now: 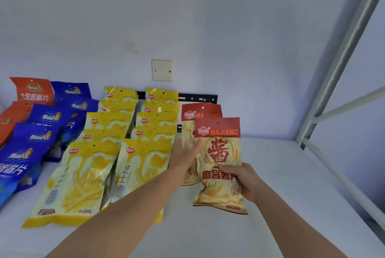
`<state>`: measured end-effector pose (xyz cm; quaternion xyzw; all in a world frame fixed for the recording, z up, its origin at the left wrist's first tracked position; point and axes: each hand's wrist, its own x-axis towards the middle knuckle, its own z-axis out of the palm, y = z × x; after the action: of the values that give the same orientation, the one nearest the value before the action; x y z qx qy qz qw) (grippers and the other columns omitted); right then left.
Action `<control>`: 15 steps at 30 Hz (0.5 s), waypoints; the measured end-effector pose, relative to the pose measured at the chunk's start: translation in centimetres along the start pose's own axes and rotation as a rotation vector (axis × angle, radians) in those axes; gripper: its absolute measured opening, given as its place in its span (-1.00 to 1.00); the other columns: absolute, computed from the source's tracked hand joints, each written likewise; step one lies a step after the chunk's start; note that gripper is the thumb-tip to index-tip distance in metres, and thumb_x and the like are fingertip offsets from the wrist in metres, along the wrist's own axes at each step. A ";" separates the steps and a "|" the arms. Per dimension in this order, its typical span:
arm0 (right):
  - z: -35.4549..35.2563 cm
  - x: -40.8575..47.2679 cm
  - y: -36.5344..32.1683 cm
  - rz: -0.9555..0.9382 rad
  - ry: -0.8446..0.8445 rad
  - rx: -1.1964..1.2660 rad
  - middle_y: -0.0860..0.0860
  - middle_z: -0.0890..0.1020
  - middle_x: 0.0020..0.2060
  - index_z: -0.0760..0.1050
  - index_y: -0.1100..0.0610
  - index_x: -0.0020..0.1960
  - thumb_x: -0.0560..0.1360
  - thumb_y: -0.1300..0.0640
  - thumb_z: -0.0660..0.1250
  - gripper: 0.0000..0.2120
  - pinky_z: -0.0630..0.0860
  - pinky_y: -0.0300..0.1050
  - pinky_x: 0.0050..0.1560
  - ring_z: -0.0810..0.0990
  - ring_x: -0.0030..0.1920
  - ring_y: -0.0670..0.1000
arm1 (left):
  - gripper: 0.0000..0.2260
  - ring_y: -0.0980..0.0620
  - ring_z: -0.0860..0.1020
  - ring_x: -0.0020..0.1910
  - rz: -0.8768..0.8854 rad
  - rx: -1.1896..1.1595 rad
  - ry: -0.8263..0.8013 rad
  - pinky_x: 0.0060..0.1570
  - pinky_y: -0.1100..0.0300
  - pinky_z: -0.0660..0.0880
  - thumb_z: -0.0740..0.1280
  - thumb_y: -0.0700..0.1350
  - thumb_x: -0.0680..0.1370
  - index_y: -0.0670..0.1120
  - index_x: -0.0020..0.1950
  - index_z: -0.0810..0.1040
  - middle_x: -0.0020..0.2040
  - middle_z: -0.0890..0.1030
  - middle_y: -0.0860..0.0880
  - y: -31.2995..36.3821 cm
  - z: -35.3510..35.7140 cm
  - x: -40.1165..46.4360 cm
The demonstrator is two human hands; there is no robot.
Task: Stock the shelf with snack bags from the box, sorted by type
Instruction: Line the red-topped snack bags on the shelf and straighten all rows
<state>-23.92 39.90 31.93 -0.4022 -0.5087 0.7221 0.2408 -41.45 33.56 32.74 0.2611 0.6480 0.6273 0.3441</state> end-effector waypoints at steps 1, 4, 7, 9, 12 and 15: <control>0.0 0.9 -0.2 0.000 0.016 0.001 0.25 0.69 -0.01 0.53 0.35 0.18 0.35 0.30 0.52 -0.57 0.60 0.22 0.09 0.69 0.00 0.27 | -0.46 0.05 0.50 0.20 -0.013 -0.017 -0.023 0.01 0.13 0.46 0.53 0.19 0.34 0.09 0.23 0.45 0.16 0.54 0.14 0.0 0.1 1.2; 0.1 3.5 -0.9 -0.013 0.059 0.023 0.24 0.70 -0.04 0.54 0.34 0.15 0.34 0.31 0.52 -0.60 0.63 0.14 -0.02 0.70 -0.04 0.26 | -0.24 0.02 0.47 0.21 -0.066 -0.013 -0.085 0.10 0.00 0.43 0.63 0.15 0.21 0.07 0.32 0.37 0.20 0.52 0.09 -0.1 1.0 4.4; 0.0 6.0 -1.4 -0.023 0.076 0.060 0.24 0.71 -0.06 0.55 0.34 0.10 0.35 0.33 0.50 -0.65 0.65 0.05 -0.17 0.71 -0.08 0.24 | -0.15 0.01 0.46 0.27 -0.077 0.019 -0.110 0.21 -0.11 0.41 0.62 0.19 0.19 0.06 0.38 0.33 0.28 0.51 0.08 -0.5 2.0 7.5; -0.1 7.6 -1.8 -0.021 0.081 0.061 0.24 0.71 -0.07 0.56 0.34 0.09 0.34 0.34 0.50 -0.66 0.65 0.05 -0.18 0.71 -0.09 0.24 | -0.21 0.02 0.48 0.24 -0.061 0.040 -0.092 0.16 -0.04 0.44 0.60 0.14 0.26 0.00 0.37 0.30 0.26 0.51 0.06 -0.6 2.5 9.4; -0.1 10.3 -2.4 -0.006 0.082 0.041 0.24 0.71 -0.08 0.55 0.34 0.09 0.33 0.35 0.51 -0.65 0.65 0.10 -0.11 0.71 -0.08 0.25 | -0.31 0.02 0.50 0.20 -0.027 0.046 -0.067 0.10 0.02 0.47 0.58 0.05 0.33 -0.01 0.33 0.30 0.20 0.53 0.05 -1.0 3.0 11.9; -0.1 13.0 -3.0 -0.022 0.085 0.022 0.25 0.71 -0.08 0.55 0.36 0.11 0.30 0.35 0.53 -0.60 0.63 0.19 0.00 0.70 -0.07 0.27 | -0.34 0.03 0.53 0.20 0.053 0.032 -0.056 0.07 0.08 0.52 0.58 0.00 0.34 0.04 0.32 0.30 0.19 0.54 0.04 -1.4 3.2 14.3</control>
<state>-31.32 50.86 30.38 -0.4243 -0.4945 0.7071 0.2747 -47.79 46.50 29.74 0.3013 0.6410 0.6181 0.3410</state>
